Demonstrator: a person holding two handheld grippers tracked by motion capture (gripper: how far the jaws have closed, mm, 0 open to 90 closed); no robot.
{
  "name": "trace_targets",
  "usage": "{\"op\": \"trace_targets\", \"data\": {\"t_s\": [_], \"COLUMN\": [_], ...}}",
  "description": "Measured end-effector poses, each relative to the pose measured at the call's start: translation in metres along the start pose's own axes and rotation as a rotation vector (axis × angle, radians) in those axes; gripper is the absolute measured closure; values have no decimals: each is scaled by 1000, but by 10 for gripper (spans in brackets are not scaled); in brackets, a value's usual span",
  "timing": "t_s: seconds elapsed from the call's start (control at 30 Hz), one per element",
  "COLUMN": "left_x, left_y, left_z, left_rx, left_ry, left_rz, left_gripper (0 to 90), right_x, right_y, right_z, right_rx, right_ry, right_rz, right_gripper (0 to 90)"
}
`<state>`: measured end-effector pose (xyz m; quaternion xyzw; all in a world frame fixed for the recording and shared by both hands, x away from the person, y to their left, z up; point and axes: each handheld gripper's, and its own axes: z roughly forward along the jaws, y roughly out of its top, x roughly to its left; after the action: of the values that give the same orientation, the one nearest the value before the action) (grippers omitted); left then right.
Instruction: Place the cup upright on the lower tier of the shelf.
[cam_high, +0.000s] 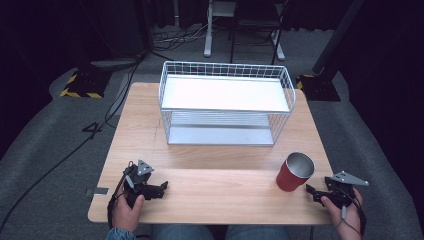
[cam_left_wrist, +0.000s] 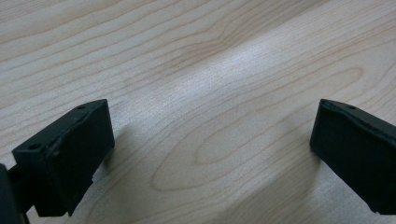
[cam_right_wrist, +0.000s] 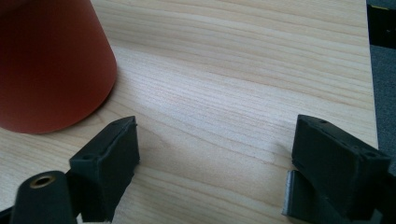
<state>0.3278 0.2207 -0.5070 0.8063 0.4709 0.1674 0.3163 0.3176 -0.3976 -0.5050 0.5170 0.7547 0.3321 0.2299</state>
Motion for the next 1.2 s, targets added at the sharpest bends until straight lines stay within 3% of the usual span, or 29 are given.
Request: {"op": "trace_targets", "data": {"t_s": [0.7,0.83,1.2], "left_x": [2,2,3], "left_y": [2,3,4], "left_z": [2,2,3], "left_rx": [-3,-1,-2], "left_ry": [4,5,7], "left_rz": [0,-2,-3], "left_gripper": [0,0,0], "right_x": [-1,1,17], "right_y": [0,-1,-6], "right_z": [-1,-2,-26], "right_rx": [-8,-24,-98], "right_ry": [-5,15,47], "right_rz": [14,13,37], "right_gripper": [172,183,174]}}
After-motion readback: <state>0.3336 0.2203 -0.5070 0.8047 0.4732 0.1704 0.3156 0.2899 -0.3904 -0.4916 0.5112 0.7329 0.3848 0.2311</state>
